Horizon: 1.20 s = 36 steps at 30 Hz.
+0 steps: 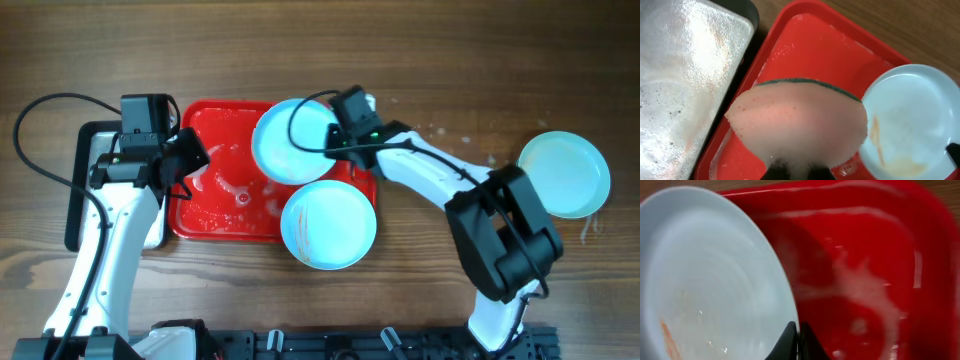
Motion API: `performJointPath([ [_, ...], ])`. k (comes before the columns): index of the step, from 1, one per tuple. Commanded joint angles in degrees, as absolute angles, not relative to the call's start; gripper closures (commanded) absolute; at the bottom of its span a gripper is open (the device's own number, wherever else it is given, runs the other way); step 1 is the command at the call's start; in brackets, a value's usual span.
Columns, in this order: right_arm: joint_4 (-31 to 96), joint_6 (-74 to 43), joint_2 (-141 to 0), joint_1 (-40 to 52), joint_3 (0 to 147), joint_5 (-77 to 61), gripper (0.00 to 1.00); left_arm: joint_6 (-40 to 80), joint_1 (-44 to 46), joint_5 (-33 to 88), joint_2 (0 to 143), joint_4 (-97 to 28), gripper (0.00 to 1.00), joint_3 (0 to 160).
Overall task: Clean dirty plates on tray and stack at the side
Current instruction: 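Grip the top plate rim with the right gripper and drag it left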
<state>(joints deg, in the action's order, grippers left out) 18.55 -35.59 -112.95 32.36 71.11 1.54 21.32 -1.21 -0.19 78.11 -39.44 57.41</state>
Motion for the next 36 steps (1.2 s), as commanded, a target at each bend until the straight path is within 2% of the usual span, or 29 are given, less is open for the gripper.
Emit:
performJointPath([
  [1, 20.71, -31.51, -113.8, 34.98, 77.49, 0.56, 0.95, 21.45, -1.02, -0.99, 78.54, -39.24, 0.96, 58.83],
  [12, 21.89, -34.72, -113.93, 42.83, 79.18, -2.44, 0.95, 22.17, -0.99, -1.02, 78.54, -38.98, 0.96, 58.83],
  [13, 21.74, -34.72, -113.93, 43.2, 79.18, -2.44, 0.92, 23.55, -0.99, -1.17, 78.54, -38.98, 0.96, 58.83],
  [14, 21.47, -34.72, -113.93, 43.57, 79.18, -2.44, 0.82, 24.67, -0.99, -1.19, 78.54, -38.98, 0.96, 58.83],
  [16, 21.45, -35.18, -113.93, 43.7, 79.18, -2.46, 0.73, 26.28, -0.99, -1.45, 78.54, -38.96, 0.96, 58.83],
  [17, 21.45, -35.18, -113.93, 43.7, 79.18, -2.63, 0.65, 27.53, -0.99, -1.72, 78.54, -38.96, 0.96, 58.83],
  [20, 21.45, -35.46, -113.91, 43.7, 79.18, -3.09, 0.51, 31.18, -0.93, -2.55, 78.54, -39.05, 0.96, 58.83],
  [23, 21.56, -36.05, -113.86, 43.7, 79.2, -4.73, 0.49, 35.97, -0.71, -3.99, 78.54, -39.03, 0.96, 58.83],
  [25, 22.15, -36.01, -113.54, 43.7, 79.2, -6.74, 0.47, 40.8, 0.27, -11.03, 78.54, -39.0, 0.96, 58.83],
  [32, 28.97, -34.26, -111.94, 43.68, 81.97, -5.13, 0.45, 41.41, 5.52, -30.59, 78.54, -39.05, 0.96, 58.83],
  [36, 34.46, -32.73, -111.94, 43.64, 85.91, -2.35, 0.44, 41.39, 7.75, -36.51, 78.54, -39.46, 0.96, 58.83],
])
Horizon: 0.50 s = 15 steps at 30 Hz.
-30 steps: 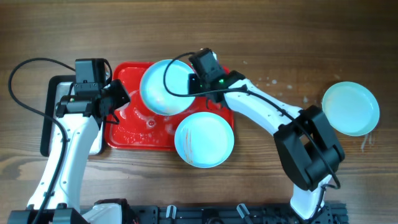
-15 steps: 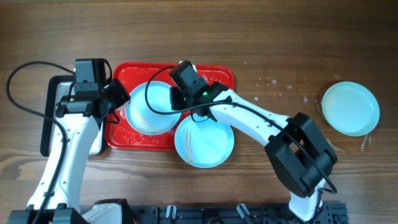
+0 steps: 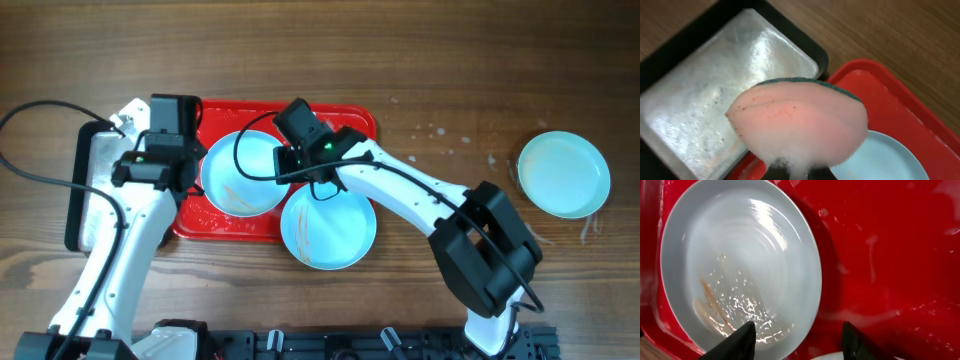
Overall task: Clean dirty plates on tray and stack at the side
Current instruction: 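Grip the top plate rim with the right gripper and drag it left, then move the sponge from the basin onto the held plate with the left gripper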
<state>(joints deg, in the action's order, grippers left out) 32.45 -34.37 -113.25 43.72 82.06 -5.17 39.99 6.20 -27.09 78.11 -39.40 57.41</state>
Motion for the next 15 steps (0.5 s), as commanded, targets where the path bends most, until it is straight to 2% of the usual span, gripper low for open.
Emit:
performJointPath([
  [1, 35.31, -32.14, -111.94, 43.64, 86.78, -1.93, 0.44, 41.39, 7.94, -37.01, 78.54, -39.66, 0.96, 58.83],
  [6, 36.58, -31.48, -111.94, 43.64, 88.84, -1.26, 0.44, 41.28, 7.94, -33.74, 78.54, -40.86, 0.96, 58.83],
  [10, 36.47, -31.33, -111.96, 43.64, 88.88, 1.98, 0.46, 40.71, 7.94, -16.93, 78.54, -43.35, 0.96, 58.83],
  [12, 34.79, -27.75, -111.96, 43.31, 88.88, 2.2, 0.51, 38.98, 7.94, -7.42, 78.54, -45.71, 0.96, 58.83],
  [15, 32.53, -21.21, -111.96, 41.87, 88.88, 2.07, 0.57, 38.0, 7.94, -0.89, 78.54, -49.63, 0.96, 58.83],
])
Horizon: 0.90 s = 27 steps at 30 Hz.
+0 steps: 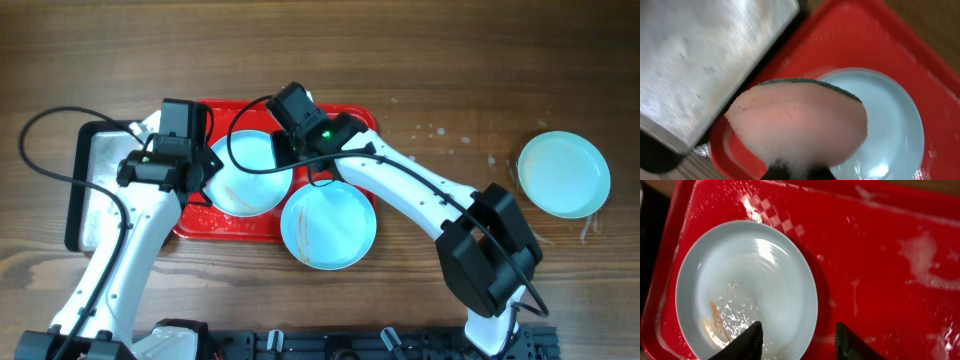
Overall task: Clean dirty plates on tray and stack at the side
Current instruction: 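Move the sponge from the basin onto the held plate with the left gripper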
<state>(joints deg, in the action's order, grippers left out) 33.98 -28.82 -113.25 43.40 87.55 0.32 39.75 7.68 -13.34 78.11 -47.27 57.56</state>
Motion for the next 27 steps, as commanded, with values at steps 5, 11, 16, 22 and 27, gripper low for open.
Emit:
performJointPath([
  [5, 27.92, -9.08, -112.14, 37.65, 88.95, -4.78, 0.57, 37.74, 5.17, 7.57, 78.41, -53.28, 0.96, 58.85],
  [11, 25.02, -4.54, -113.89, 35.75, 88.95, -9.1, 0.57, 35.94, -4.58, 13.93, 77.67, -53.36, 0.96, 58.89],
  [16, 23.03, -4.73, -119.35, 36.82, 88.95, -13.39, 0.57, 33.85, -6.9, 13.43, 77.67, -53.63, 0.96, 58.89],
  [22, 20.36, -8.16, -125.1, 38.17, 88.95, -15.38, 0.59, 33.41, -6.87, 12.82, 77.69, -53.45, 0.96, 58.89],
  [27, 19.73, -10.7, -127.24, 38.46, 88.95, -15.11, 0.67, 33.17, -6.87, 12.23, 77.69, -53.43, 0.96, 58.89],
])
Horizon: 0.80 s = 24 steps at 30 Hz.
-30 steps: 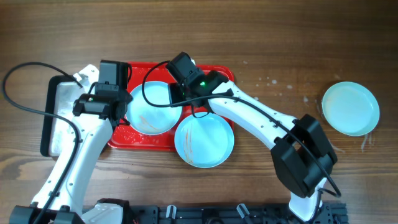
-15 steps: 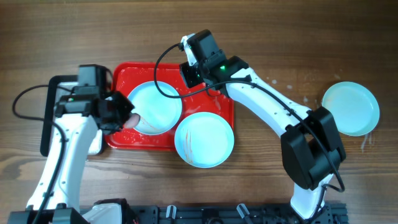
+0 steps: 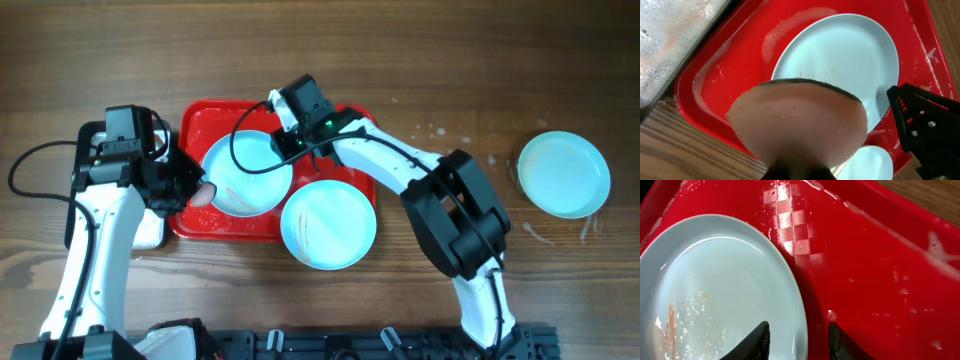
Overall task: Clean dirty plates on tray and stack at the side
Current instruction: 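Move the sponge from the basin onto the held plate with the left gripper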
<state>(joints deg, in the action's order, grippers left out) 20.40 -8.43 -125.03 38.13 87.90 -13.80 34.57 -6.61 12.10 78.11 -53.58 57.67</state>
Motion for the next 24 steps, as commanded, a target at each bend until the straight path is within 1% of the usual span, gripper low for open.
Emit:
performJointPath([
  [1, 19.49, -10.7, -128.03, 38.46, 88.95, -15.05, 0.7, 33.17, -6.87, 11.92, 77.69, -53.43, 0.96, 58.89],
  [4, 18.74, -12.82, -129.03, 38.46, 88.92, -14.5, 0.74, 33.19, -6.87, 10.83, 77.69, -53.15, 0.96, 58.89],
  [6, 18.0, -14.81, -129.6, 38.48, 88.92, -14.06, 0.82, 33.19, -6.87, 10.59, 77.84, -52.27, 0.96, 58.87],
  [8, 18.04, -17.72, -129.88, 38.46, 88.92, -13.69, 0.96, 33.19, -6.85, 9.19, 78.32, -50.92, 0.96, 58.83],
  [11, 21.02, -28.01, -129.88, 38.46, 88.92, -8.62, 0.96, 33.21, -6.07, 5.45, 79.83, -46.72, 0.96, 58.54],
  [14, 24.62, -38.57, -129.88, 38.39, 88.92, -3.75, 0.96, 33.21, -3.33, 2.85, 82.59, -41.28, 0.96, 58.13],
  [18, 28.47, -45.06, -129.88, 38.39, 88.92, 0.32, 0.96, 33.21, 2.11, -0.91, 89.82, -34.44, 0.96, 58.13],
  [24, 29.76, -44.97, -129.88, 38.39, 88.92, 0.84, 0.96, 33.21, 9.02, -6.92, 103.39, -27.33, 0.96, 58.13],
])
